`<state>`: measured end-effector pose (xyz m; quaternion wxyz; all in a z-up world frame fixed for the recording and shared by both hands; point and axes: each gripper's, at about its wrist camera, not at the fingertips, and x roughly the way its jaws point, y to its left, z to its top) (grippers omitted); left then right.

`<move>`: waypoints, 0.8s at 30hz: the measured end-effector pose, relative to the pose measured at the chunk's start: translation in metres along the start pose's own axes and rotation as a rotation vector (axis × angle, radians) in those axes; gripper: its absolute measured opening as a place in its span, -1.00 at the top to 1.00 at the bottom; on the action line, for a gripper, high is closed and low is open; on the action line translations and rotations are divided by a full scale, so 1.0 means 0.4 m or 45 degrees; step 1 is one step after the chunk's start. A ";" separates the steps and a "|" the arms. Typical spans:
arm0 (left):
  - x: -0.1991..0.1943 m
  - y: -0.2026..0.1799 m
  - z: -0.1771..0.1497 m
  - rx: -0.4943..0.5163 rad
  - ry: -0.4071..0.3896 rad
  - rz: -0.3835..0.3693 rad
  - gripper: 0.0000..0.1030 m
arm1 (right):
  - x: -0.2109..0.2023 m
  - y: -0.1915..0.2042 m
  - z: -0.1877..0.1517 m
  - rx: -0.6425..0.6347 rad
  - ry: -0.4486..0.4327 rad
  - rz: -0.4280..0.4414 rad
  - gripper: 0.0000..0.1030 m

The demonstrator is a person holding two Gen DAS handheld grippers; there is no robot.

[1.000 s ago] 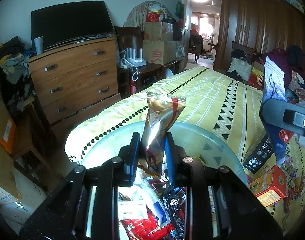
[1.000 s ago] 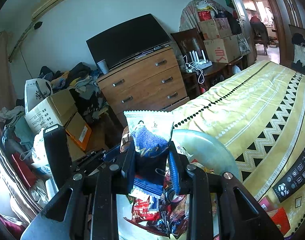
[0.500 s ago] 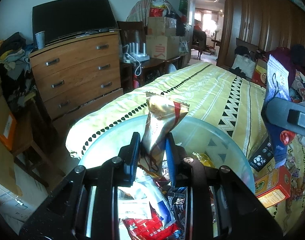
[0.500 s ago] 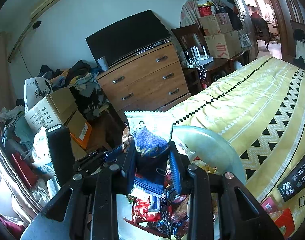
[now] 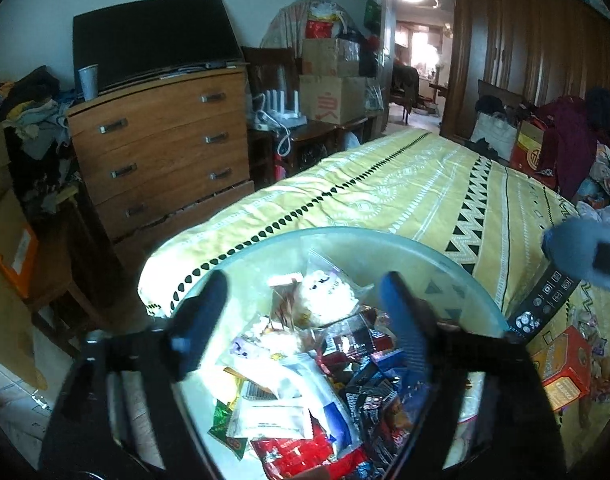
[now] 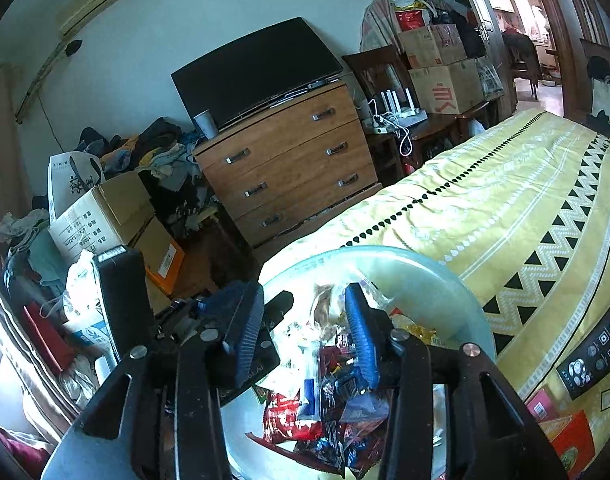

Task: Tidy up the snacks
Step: 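Open both tools to drop the packets into the clear bowl, then move both tools away from the bowl toward the snack pile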

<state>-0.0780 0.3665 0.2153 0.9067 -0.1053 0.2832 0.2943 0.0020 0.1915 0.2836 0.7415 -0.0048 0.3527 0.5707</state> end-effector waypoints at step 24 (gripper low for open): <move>-0.210 -0.093 -0.097 0.095 -0.203 -0.303 -1.00 | -0.391 -0.016 -0.754 -0.141 0.182 -0.734 -0.66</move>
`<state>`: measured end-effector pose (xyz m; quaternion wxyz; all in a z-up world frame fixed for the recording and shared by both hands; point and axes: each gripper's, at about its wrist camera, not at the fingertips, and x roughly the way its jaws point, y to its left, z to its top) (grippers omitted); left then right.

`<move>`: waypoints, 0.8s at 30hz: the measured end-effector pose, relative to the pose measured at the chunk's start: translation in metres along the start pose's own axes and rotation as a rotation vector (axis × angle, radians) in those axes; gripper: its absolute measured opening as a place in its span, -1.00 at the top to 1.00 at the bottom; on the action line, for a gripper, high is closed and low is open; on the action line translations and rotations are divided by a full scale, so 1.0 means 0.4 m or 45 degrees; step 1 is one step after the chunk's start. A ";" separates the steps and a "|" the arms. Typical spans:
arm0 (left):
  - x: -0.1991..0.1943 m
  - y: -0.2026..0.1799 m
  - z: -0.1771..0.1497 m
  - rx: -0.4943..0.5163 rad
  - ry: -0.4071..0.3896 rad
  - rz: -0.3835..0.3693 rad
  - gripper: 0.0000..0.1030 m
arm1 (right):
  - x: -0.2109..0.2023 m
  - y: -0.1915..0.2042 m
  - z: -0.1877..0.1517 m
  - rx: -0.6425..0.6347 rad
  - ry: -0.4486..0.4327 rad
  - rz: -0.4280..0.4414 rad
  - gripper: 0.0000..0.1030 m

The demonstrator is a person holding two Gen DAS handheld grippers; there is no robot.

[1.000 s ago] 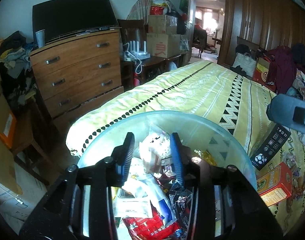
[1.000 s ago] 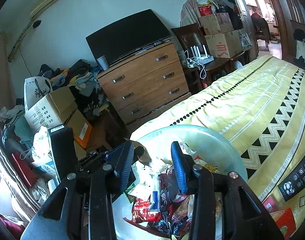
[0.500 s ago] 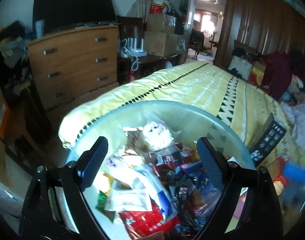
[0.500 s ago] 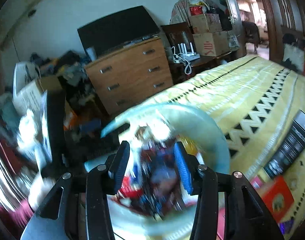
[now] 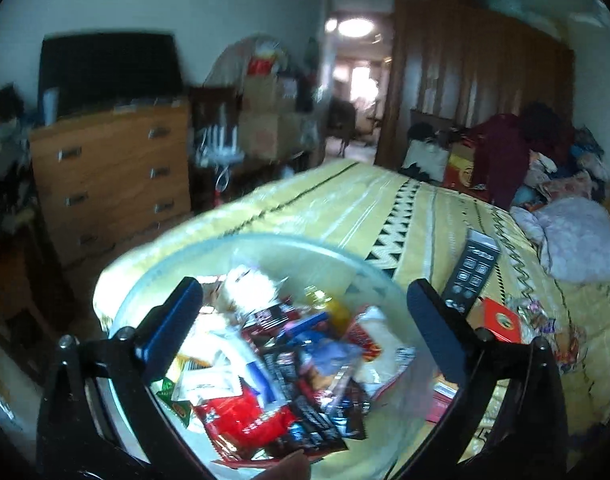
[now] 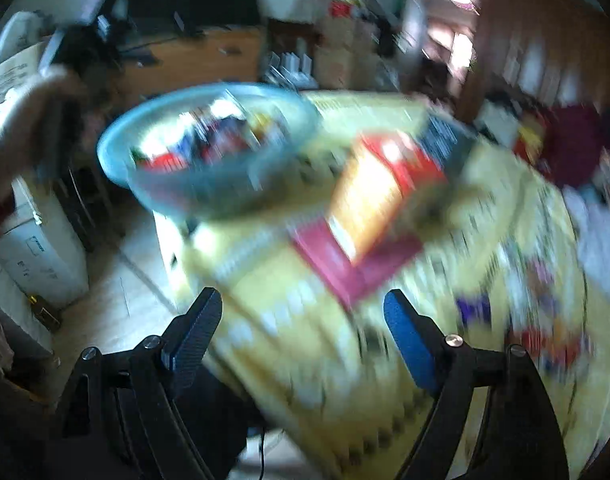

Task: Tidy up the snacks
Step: 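Move both tools away from the bowl toward the snack pile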

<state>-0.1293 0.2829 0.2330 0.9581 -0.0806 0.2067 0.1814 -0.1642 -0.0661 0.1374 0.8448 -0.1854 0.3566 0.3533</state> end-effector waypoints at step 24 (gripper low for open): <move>-0.058 -0.719 -0.104 0.577 0.194 -0.731 -1.00 | -0.205 -0.443 -0.339 0.732 -0.130 -0.135 -0.64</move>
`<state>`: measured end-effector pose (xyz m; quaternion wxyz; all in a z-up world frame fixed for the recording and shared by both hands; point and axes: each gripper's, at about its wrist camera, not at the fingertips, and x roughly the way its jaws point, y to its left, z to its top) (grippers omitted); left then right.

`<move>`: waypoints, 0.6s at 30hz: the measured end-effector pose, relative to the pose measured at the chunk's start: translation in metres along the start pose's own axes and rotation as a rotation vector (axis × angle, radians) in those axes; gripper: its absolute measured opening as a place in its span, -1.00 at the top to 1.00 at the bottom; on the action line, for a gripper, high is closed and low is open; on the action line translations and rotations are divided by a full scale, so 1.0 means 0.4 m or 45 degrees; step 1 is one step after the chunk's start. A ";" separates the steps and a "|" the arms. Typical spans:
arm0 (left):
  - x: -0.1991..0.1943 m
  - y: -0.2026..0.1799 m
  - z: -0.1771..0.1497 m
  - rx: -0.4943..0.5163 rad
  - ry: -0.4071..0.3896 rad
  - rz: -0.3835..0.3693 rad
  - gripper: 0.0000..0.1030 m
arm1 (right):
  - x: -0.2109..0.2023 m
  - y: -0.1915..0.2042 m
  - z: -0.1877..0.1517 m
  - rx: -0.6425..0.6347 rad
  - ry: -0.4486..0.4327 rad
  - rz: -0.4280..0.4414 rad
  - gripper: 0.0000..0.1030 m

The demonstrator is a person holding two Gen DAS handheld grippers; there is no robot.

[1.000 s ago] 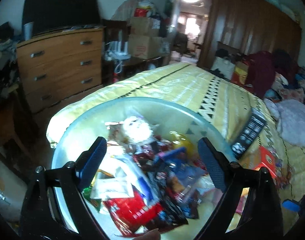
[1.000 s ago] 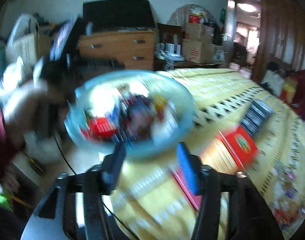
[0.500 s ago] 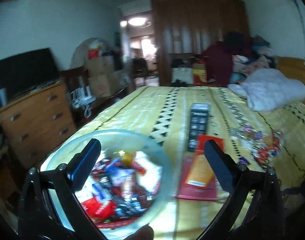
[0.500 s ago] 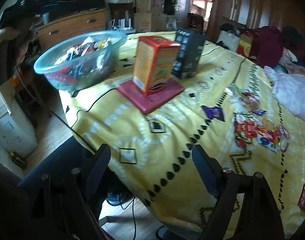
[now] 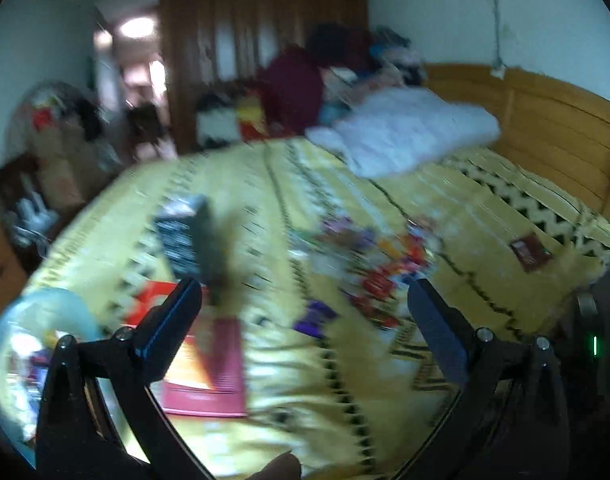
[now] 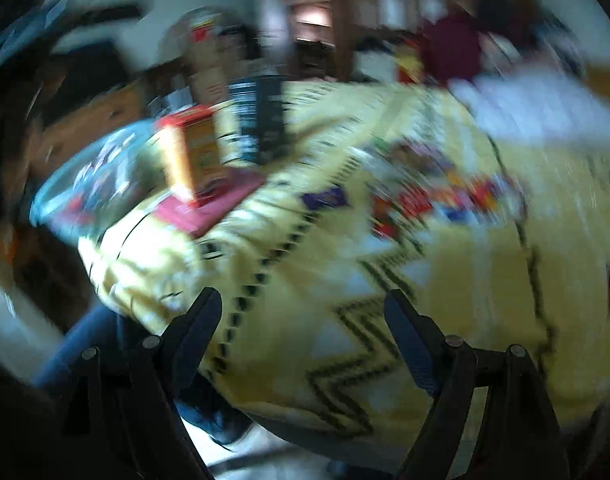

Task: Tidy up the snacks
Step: 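Move both tools away from the bowl toward the snack pile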

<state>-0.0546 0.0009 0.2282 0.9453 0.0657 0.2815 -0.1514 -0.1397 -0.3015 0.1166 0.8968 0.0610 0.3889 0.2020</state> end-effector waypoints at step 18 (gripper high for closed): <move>0.258 -0.076 -0.104 -0.034 0.244 -0.071 -0.98 | 0.412 -0.950 0.570 0.524 -0.107 0.102 -0.34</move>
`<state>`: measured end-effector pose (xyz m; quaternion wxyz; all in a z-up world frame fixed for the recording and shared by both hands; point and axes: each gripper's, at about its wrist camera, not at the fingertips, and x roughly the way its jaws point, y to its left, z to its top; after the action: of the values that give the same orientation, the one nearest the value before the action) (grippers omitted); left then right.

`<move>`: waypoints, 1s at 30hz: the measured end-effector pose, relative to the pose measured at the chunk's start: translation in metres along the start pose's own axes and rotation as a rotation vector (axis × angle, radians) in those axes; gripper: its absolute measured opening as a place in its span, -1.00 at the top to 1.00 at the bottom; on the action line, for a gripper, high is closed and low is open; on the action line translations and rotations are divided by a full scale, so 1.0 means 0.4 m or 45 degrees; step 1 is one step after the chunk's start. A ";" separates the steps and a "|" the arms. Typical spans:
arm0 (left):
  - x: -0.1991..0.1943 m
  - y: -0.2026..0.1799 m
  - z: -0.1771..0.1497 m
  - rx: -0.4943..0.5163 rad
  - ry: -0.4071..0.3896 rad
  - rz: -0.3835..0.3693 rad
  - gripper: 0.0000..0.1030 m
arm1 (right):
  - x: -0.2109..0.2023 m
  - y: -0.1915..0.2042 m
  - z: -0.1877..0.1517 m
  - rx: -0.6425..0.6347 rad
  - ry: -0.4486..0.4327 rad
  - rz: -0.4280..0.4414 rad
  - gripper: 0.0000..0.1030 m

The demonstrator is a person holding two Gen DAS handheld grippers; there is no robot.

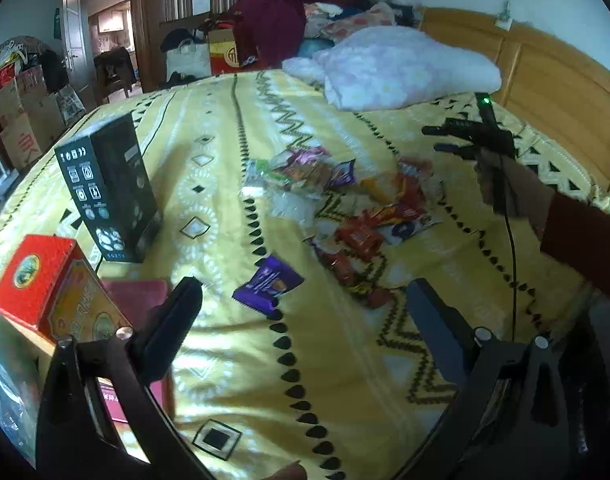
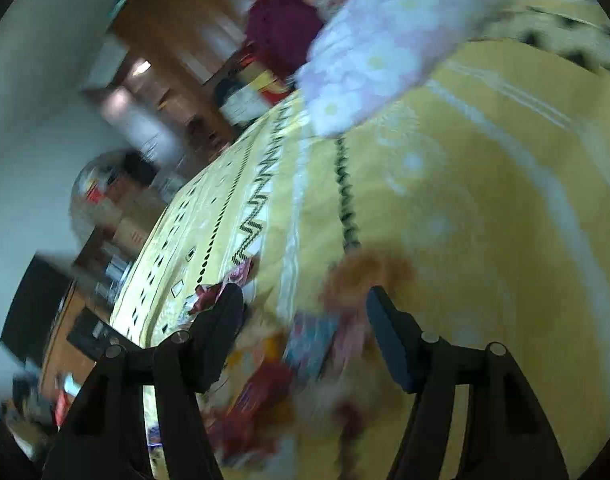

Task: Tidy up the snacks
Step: 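Move both tools away from the bowl toward the snack pile, then grasp the yellow biscuit packet with the right tool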

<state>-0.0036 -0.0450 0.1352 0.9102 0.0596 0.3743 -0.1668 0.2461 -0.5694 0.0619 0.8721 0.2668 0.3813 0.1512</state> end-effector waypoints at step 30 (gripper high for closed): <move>0.027 0.061 -0.048 -0.154 0.028 -0.054 -0.97 | 0.106 0.317 -0.121 -0.360 0.244 0.323 -0.47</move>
<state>-0.0004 -0.0204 0.1136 0.9043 -0.0014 0.3948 -0.1625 0.2306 -0.4295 0.0835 0.8346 0.1720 0.4009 0.3364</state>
